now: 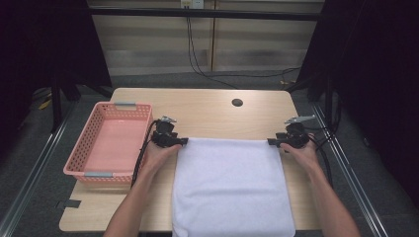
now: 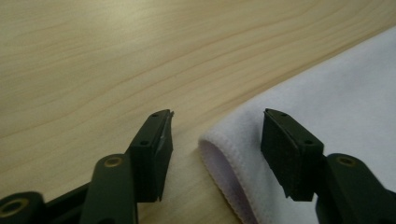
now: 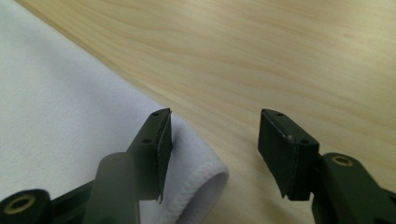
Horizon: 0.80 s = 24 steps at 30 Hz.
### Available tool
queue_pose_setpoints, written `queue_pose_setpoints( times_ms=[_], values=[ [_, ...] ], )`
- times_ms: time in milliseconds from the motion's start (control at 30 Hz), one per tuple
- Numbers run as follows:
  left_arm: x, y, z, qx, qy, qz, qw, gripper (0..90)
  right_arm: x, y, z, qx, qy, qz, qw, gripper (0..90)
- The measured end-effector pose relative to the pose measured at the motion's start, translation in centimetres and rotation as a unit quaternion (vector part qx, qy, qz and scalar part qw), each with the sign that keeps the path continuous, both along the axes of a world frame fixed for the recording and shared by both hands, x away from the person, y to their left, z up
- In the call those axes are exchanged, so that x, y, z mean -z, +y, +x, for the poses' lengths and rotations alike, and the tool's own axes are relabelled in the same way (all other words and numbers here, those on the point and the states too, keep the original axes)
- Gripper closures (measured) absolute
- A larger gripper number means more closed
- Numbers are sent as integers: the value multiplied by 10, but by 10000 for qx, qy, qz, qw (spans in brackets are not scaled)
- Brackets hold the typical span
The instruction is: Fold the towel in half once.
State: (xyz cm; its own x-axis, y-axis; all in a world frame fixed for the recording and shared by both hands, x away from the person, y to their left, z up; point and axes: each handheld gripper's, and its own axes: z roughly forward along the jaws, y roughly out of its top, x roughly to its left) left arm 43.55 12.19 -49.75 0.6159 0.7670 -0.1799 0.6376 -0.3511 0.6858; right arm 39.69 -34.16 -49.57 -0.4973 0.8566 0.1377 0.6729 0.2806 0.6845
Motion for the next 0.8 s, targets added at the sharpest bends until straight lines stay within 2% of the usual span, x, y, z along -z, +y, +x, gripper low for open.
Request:
queue_pose_setpoints(
  times_ms=[33, 100, 167, 200, 233, 267, 300, 333, 367, 400, 433, 467, 500, 533, 567, 600, 633, 667, 700, 733, 767, 800],
  values=[
    [1, -2, 5, 85, 8, 189, 9998, 428, 2, 0, 1, -48, 38, 4, 10000, 457],
    [3, -2, 10, -65, 62, 96, 9999, 415, 7, 1, 2, -115, 65, -13, 9999, 463],
    [3, -3, 12, -74, 96, 44, 9999, 428, 7, 2, 1, -143, 82, 27, 9999, 481],
    [3, -4, 13, 23, 118, -3, 9999, 428, 7, 3, 1, -175, 93, 73, 9998, 507],
    [4, -8, 10, 292, 149, -70, 9994, 667, 7, 5, 0, -369, 119, 159, 9991, 677],
    [4, -8, 10, 292, 149, -70, 9994, 763, 7, 5, 0, -369, 119, 159, 9991, 677],
    [5, -8, 11, 462, 205, -130, 9986, 836, 6, 7, 0, -457, 174, 234, 9985, 826],
    [4, -7, 11, 499, 188, -100, 9985, 851, 4, 6, 0, -419, 110, 286, 9987, 848],
    [-3, -4, 11, 349, 109, -522, 9980, 857, 0, 2, 0, -318, 58, 442, 9985, 859],
    [-3, -4, 11, 349, 109, -522, 9980, 861, -4, -1, 0, -268, -15, 533, 9982, 865],
    [-8, -2, 11, 352, 46, -624, 9974, 861, -4, -1, 0, -268, -15, 533, 9982, 865],
    [-18, -3, 10, 358, -122, -689, 9969, 863, -9, -5, 0, -229, -113, 639, 9976, 868],
    [-24, -2, 10, 391, -197, -761, 9961, 863, -18, -10, 1, -175, -184, 707, 9972, 868],
    [-41, 1, 11, 330, -444, -939, 9940, 863, -31, -13, 2, -111, -369, 668, 9970, 868],
    [-41, 1, 11, 330, -444, -939, 9940, 862, -31, -13, 2, -111, -369, 668, 9970, 868],
    [-55, 3, 12, 303, -665, -1038, 9919, 862, -47, -15, 4, -45, -600, 709, 9957, 868],
    [-55, 3, 12, 303, -665, -1038, 9919, 862, -47, -15, 4, -45, -600, 709, 9957, 868],
    [-66, 6, 11, 237, -804, -1150, 9898, 862, -53, -15, 4, -4, -692, 736, 9949, 867],
    [-76, 8, 9, 251, -955, -1221, 9876, 862, -71, -15, 6, 33, -943, 859, 9918, 867],
    [-76, 8, 9, 251, -955, -1221, 9876, 861, -76, -14, 6, 27, -1008, 895, 9909, 867],
    [-84, 12, 1, 318, -1095, -1293, 9850, 861, -83, -13, 5, -29, -1093, 964, 9893, 868],
    [-84, 12, 1, 318, -1095, -1293, 9850, 861, -83, -13, 5, -29, -1093, 964, 9893, 868]
  ],
)
